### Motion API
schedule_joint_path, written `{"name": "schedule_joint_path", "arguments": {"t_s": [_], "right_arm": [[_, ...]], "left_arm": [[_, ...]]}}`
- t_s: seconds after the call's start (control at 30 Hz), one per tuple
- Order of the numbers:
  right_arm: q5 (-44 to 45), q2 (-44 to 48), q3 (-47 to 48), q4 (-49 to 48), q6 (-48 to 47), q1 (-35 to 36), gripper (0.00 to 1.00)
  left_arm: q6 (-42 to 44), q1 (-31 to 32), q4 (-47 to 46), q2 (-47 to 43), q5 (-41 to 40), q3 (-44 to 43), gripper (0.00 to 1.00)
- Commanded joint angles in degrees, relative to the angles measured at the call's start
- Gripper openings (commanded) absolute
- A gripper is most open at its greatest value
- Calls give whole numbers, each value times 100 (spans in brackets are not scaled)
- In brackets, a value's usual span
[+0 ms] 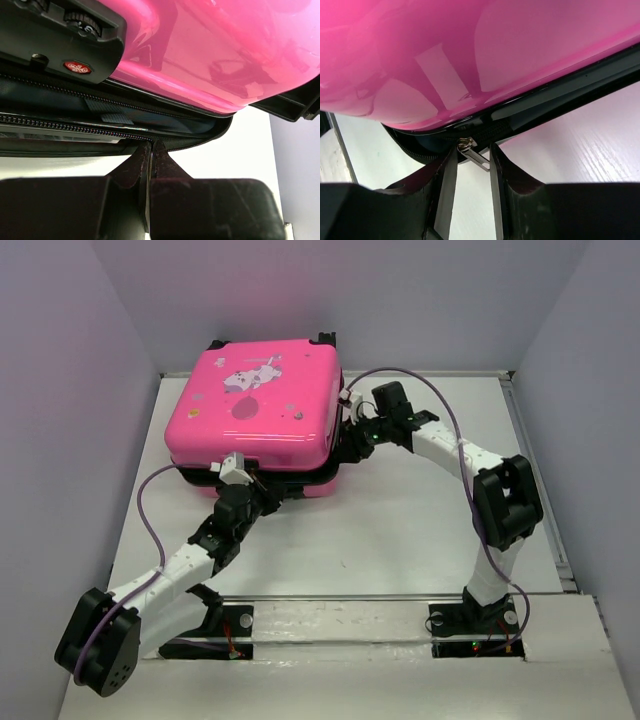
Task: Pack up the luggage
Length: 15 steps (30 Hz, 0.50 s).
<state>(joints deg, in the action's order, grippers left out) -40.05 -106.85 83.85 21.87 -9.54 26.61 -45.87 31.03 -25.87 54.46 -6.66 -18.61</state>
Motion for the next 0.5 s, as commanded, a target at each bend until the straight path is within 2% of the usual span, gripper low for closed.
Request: {"name": "schedule_joint_path", "arguments": {"t_s": [0.0,0.07,0.1,0.13,0.17,0.23,0.27,0.47], "right_arm": [[1007,-30,-105,-488,531,344,35],[1296,111,-387,-831,743,519,44],[1394,112,-474,-833,787,521,43],[1465,207,-641,-1086,900,573,39],[1465,252,-721,-1210,945,573,22],[1413,366,-826,-1439,1154,573,10],[1326,393,-870,-1457,1182,573,7],[1342,876,-1275,-1343,1393,626,7]], "left_arm": [[227,0,-50,-155,-108,59,6],[219,0,-59,-155,-90,68,6],[219,0,-59,-155,-90,68,6],[219,-9,-67,-163,-82,68,6],[219,0,-68,-172,-82,86,6],[219,0,-59,-198,-73,94,6],[219,-9,-50,-199,-64,103,6],[262,0,-94,-129,-99,33,6]]}}
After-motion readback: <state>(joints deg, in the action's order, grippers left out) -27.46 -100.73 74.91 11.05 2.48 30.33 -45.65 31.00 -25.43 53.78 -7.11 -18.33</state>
